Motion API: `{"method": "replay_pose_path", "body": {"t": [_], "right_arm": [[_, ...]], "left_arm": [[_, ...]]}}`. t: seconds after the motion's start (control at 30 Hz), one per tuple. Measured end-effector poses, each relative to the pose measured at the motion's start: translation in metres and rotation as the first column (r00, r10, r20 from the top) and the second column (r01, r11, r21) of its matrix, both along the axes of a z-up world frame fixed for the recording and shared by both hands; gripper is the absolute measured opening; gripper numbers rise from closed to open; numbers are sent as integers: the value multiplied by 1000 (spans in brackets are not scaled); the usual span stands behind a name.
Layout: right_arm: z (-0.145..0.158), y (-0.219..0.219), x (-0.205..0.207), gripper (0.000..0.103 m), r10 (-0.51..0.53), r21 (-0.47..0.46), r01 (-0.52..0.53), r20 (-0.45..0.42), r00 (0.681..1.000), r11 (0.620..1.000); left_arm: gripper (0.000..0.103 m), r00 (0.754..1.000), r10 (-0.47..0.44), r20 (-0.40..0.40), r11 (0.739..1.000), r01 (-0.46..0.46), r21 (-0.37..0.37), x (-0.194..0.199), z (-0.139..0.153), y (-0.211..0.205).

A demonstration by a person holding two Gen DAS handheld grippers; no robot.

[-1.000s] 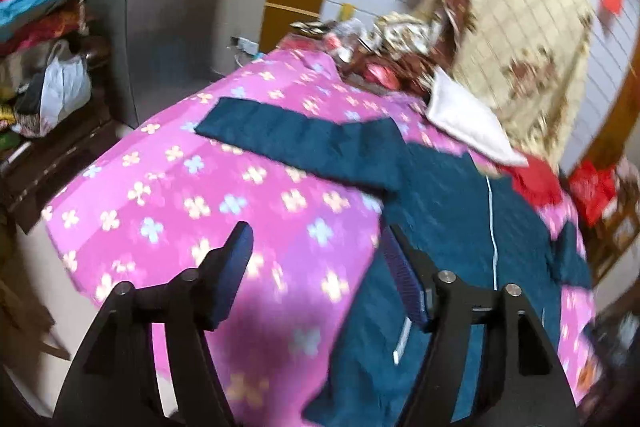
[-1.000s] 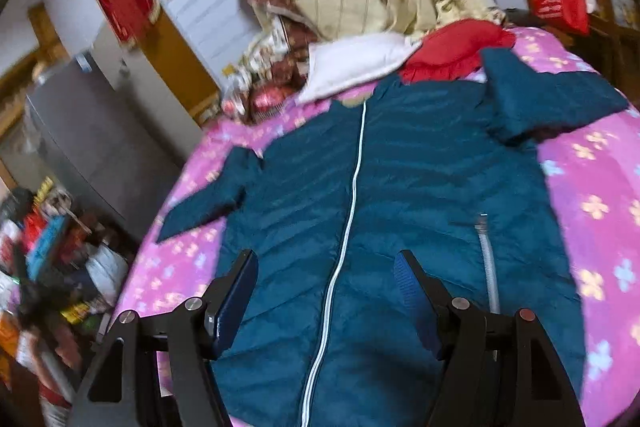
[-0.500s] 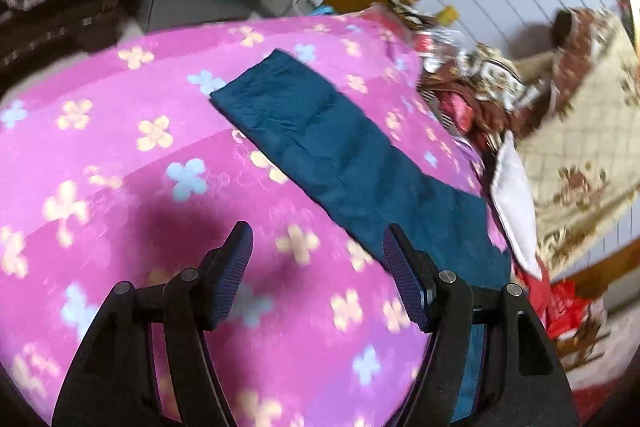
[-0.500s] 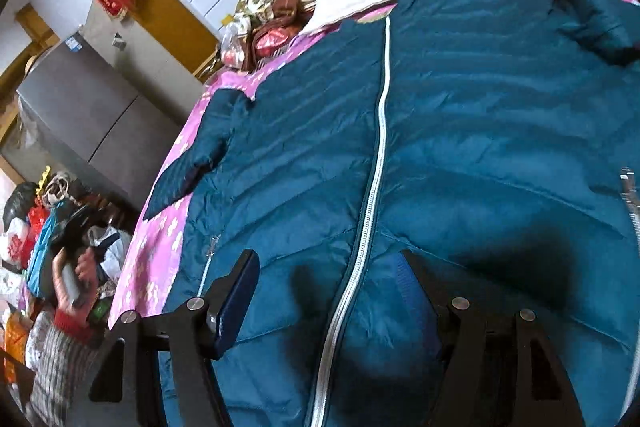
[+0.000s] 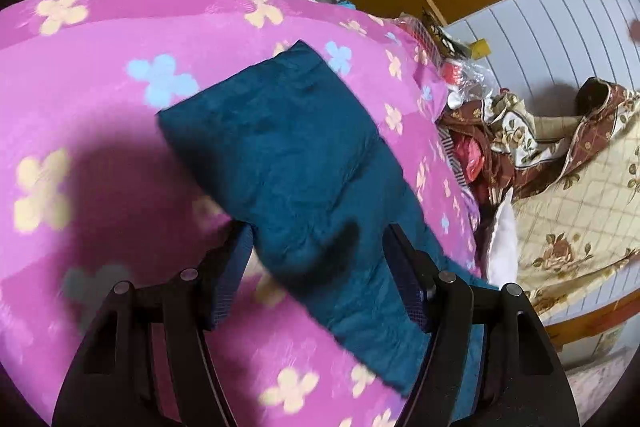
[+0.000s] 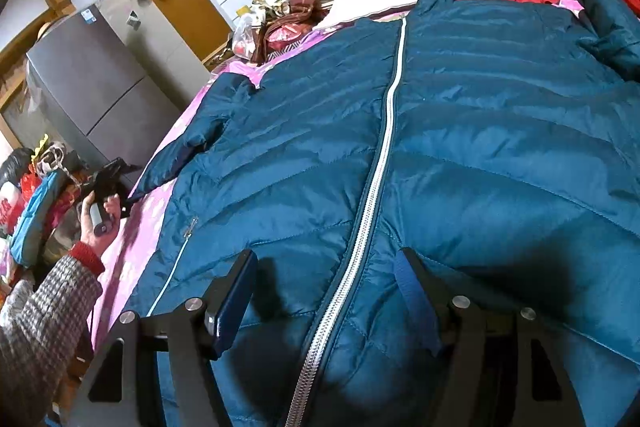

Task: Fold large clothes

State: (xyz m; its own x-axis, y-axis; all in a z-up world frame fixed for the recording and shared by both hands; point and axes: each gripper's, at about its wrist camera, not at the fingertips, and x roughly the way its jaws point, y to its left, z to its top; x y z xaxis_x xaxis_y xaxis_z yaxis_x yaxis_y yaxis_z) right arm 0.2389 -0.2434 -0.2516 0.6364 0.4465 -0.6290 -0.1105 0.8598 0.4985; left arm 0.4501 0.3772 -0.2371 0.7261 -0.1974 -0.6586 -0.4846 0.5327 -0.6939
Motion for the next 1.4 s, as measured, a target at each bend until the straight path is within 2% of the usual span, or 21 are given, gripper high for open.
{"method": "replay_pose_path", "body": {"t": [0.07,0.1,0.17,0.2,0.23,0.27,0.3,0.33,0.4,0.57,0.63,0.77,0.87,0.9,1.0,1.07,1.13,1.17,1.23,1.3,1.4], "right_arm": [[-2,-3,0,69,2,22,-1,-1,1000,1000],[-3,-5,1,69,0,38,0,-1,1000,999],[-3,-7,0,69,0,56,0,1,1000,998],[-4,-7,0,69,-1,60,1,1,1000,998],[-3,-7,0,69,-2,59,2,2,1000,998],[-4,-7,1,69,-1,59,1,4,1000,998],[-4,-7,1,69,-1,64,1,5,1000,998],[-4,-8,1,69,-1,71,1,6,1000,997],[-5,-9,2,69,-2,88,1,7,1000,996],[-7,-13,3,69,-1,119,0,9,1000,993],[-8,-13,3,69,-1,132,-1,10,1000,991],[-8,-17,2,69,-1,165,-1,14,1000,986],[-9,-19,2,69,0,187,-2,15,1000,982],[-9,-19,2,69,0,191,-3,15,1000,982],[-9,-19,1,69,1,193,-4,16,1000,981],[-9,-19,1,69,1,195,-4,16,1000,981],[-10,-21,1,69,3,198,-6,16,1000,980],[-9,-21,1,69,3,199,-6,16,1000,980],[-10,-21,2,69,3,202,-6,16,1000,979],[-10,-20,2,69,3,203,-6,16,1000,979],[-9,-21,1,69,2,202,-5,16,1000,979]], "left_arm": [[73,1000,1,7,1000,-1,16,9,0,0],[80,1000,-4,7,999,4,36,14,2,-2],[82,1000,-17,-19,996,19,92,27,6,-9],[78,998,-21,-53,989,29,142,34,8,-15],[41,996,-33,-88,984,48,172,41,8,-21],[20,989,-61,-132,983,82,166,48,5,-27],[13,987,-79,-142,985,99,139,51,2,-30],[11,988,-73,-139,987,92,130,50,4,-36],[10,988,-88,-130,974,113,197,49,23,-57],[10,972,-219,-80,906,233,354,44,93,-136],[10,951,-303,-65,872,304,383,39,117,-181],[10,866,-499,-23,790,465,400,27,155,-285],[10,789,-615,-2,732,571,372,22,168,-360],[10,751,-661,-11,692,615,378,17,171,-391],[12,680,-731,-50,605,680,414,9,174,-449],[21,612,-787,-78,541,745,391,1,171,-483],[26,575,-815,-73,514,775,368,-13,171,-497],[26,563,-823,-73,500,780,375,-21,173,-503],[35,560,-825,-70,490,773,403,-35,180,-507],[43,569,-820,-62,492,756,431,-53,187,-498],[55,594,-803,-50,514,732,448,-86,189,-475]]}}
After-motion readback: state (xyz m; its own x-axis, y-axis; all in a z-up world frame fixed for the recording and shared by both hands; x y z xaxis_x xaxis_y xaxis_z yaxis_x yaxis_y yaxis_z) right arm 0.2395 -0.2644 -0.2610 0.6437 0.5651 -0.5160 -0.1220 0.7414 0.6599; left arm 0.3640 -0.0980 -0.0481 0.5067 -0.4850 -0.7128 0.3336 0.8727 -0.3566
